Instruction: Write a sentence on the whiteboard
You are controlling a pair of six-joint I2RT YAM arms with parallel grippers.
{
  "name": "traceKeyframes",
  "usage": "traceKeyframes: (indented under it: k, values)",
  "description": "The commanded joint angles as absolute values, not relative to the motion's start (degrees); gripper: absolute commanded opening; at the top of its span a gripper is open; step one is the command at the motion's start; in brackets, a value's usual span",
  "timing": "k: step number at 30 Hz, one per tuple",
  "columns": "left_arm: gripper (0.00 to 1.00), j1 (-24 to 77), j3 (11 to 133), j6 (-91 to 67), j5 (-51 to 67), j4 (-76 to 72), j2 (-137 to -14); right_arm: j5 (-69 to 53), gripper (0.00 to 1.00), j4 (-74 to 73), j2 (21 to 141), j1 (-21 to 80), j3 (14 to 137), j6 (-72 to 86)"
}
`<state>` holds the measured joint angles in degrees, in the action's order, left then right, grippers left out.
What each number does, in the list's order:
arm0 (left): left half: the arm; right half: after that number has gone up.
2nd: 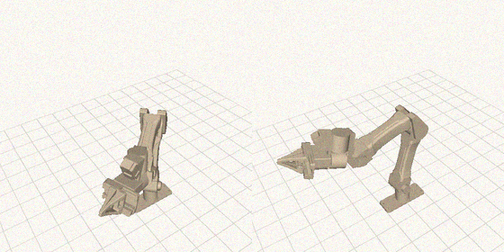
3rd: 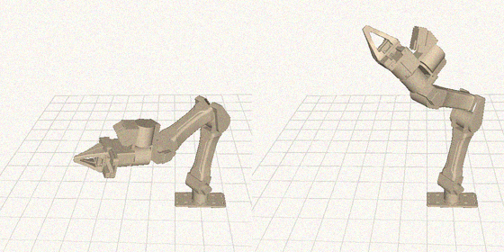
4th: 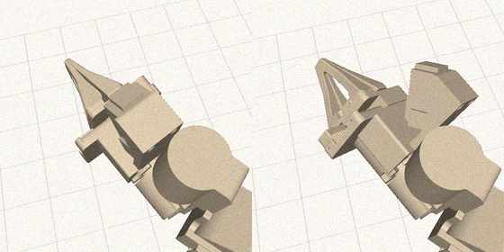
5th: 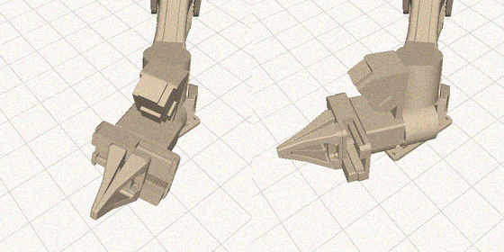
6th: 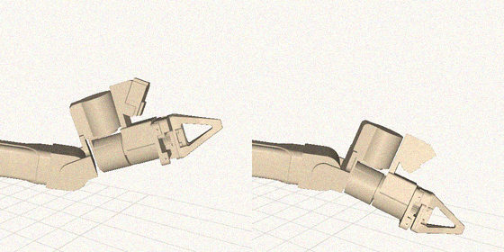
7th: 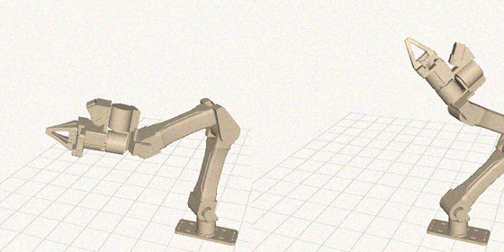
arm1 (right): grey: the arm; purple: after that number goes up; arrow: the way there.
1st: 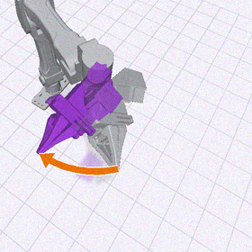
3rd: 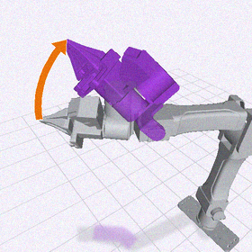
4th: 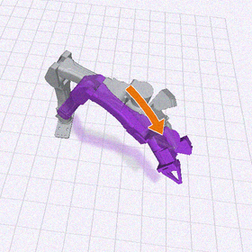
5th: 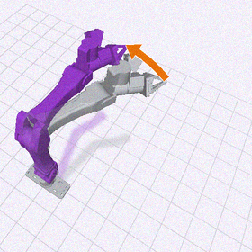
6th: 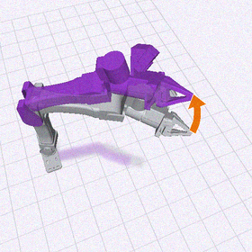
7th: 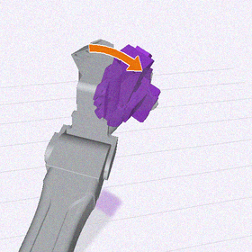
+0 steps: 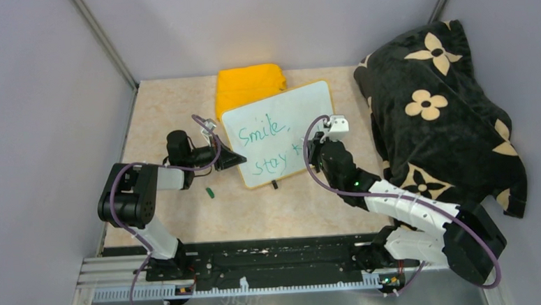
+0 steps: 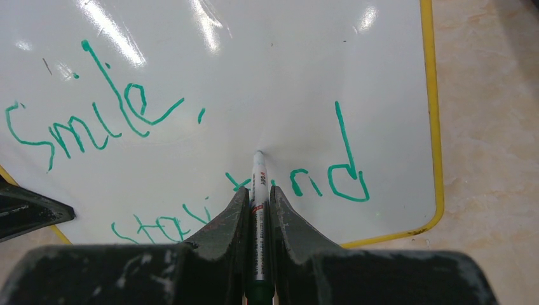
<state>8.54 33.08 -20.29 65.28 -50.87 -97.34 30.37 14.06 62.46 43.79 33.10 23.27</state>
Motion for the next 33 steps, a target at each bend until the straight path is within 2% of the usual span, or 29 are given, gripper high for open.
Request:
traceKeyframes:
  k: [1,18,33]
  values:
    - [0.0,9.1,33.0,-17.2,61.2,-45.8,-98.5,31.7,0.0,15.5,62.8,43.3,33.5,24.5]
    - [0.0,9.1,33.0,-17.4,61.2,-45.8,-98.5,32.0,0.0,13.0,60.7,43.2,33.0,25.0]
    - [0.0,9.1,33.0,-17.3,61.3,-45.9,-98.3,39.1,0.0,4.4,45.8,41.1,30.6,28.7]
